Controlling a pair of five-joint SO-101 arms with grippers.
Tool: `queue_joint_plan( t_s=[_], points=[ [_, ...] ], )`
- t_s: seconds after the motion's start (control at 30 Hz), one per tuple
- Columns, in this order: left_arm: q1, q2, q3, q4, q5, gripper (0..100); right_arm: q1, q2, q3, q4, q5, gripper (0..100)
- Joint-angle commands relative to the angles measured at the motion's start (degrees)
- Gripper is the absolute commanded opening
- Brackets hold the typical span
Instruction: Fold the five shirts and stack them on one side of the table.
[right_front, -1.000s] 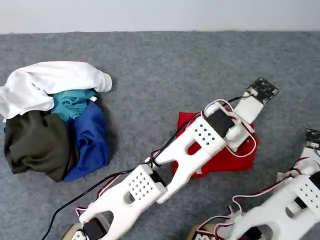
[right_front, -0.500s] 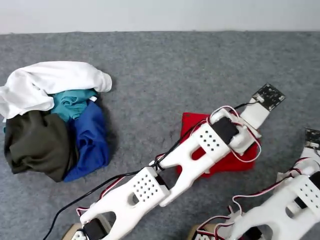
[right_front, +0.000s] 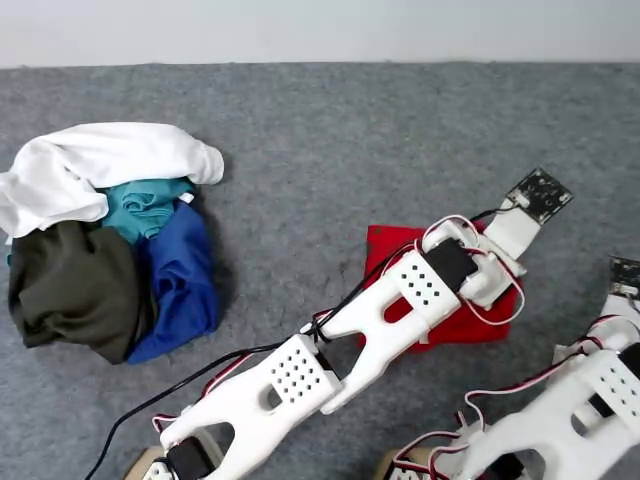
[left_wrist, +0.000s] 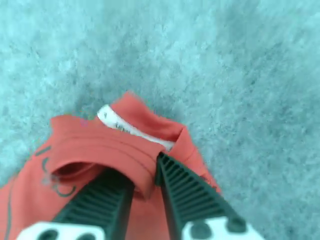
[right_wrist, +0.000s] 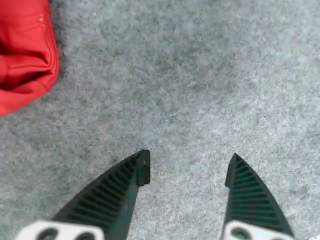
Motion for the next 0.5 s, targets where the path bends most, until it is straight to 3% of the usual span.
queue_joint_plan(
  t_s=[0.0,0.1,0.27,0.47],
  points=[
    [0.3,-1.8,-6.7,2.2,0.2,4,0.4,-1.4,-0.3,-0.5,0.5,25.3],
    [0.3,-1.6,-9.5,3.5,0.2,8,0.3,-1.4,-0.3,1.0,0.6,25.3],
    [0.4,-1.2,-9.6,5.0,0.5,23,0.3,-1.4,-0.3,1.1,0.6,25.3],
    [0.2,-1.8,-9.9,4.6,0.5,24,0.3,-1.4,-0.3,2.2,0.7,25.3]
  ],
)
